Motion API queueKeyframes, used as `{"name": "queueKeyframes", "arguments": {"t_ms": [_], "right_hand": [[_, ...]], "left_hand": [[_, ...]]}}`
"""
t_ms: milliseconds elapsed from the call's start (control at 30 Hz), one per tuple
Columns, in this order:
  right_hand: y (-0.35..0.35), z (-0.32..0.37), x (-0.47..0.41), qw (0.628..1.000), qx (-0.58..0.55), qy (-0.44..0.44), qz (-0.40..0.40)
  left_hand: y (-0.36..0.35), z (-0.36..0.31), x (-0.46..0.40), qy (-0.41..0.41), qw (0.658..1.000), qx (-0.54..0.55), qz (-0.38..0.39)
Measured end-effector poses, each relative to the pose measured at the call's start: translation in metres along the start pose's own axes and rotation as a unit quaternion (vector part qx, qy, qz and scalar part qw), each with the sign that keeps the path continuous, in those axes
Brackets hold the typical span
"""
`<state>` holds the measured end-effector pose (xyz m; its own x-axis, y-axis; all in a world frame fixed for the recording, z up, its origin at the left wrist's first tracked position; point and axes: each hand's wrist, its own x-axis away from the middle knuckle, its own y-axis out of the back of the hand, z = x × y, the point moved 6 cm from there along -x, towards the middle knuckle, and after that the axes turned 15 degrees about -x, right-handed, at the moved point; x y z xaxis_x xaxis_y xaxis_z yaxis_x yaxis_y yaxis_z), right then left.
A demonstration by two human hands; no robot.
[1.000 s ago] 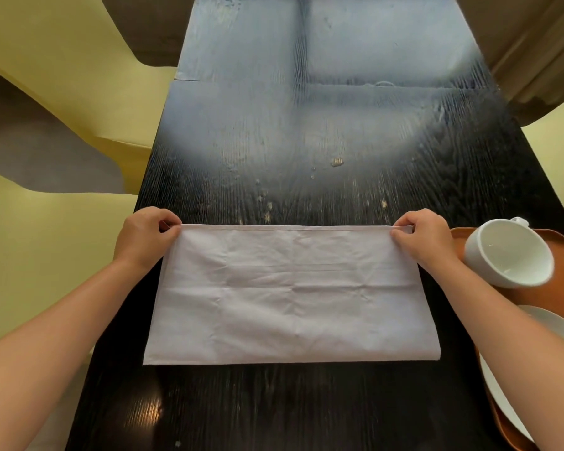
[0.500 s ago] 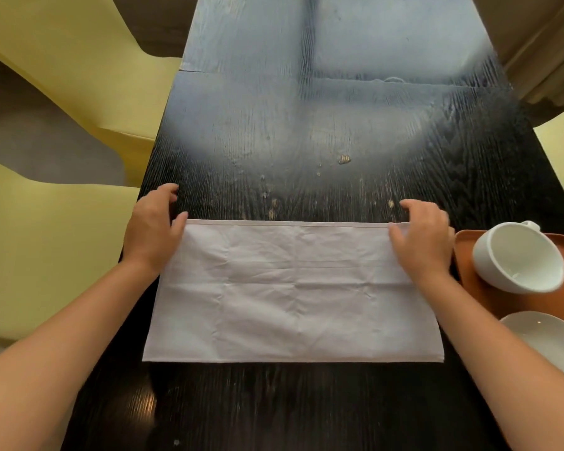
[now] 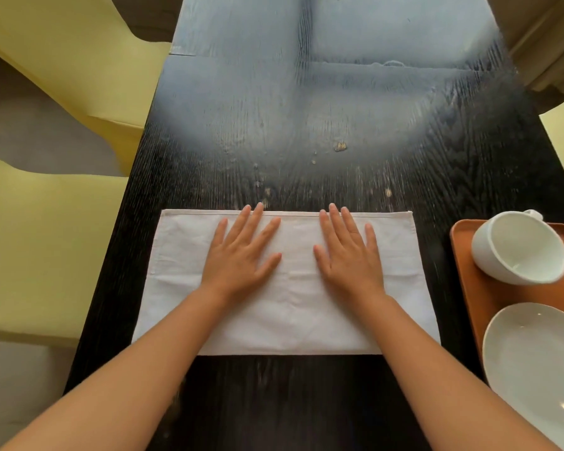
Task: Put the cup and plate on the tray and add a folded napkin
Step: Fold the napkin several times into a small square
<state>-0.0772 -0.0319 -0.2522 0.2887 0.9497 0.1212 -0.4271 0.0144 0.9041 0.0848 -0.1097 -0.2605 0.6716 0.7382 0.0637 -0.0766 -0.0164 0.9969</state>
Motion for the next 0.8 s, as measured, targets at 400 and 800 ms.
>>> {"name": "queueKeyframes", "arguments": {"t_ms": [400,800], "right_hand": [[0.044,-0.066,0.029,0.990,0.040,-0.132,-0.021],[-0.025,0.031,0.096,0.999,0.023,-0.032,0.027]], "left_hand": [[0.000,0.085,0.045,0.149,0.987,-0.015,0.056],[0.004,-0.053,0.081,0.020,1.000,0.019,0.011]]}}
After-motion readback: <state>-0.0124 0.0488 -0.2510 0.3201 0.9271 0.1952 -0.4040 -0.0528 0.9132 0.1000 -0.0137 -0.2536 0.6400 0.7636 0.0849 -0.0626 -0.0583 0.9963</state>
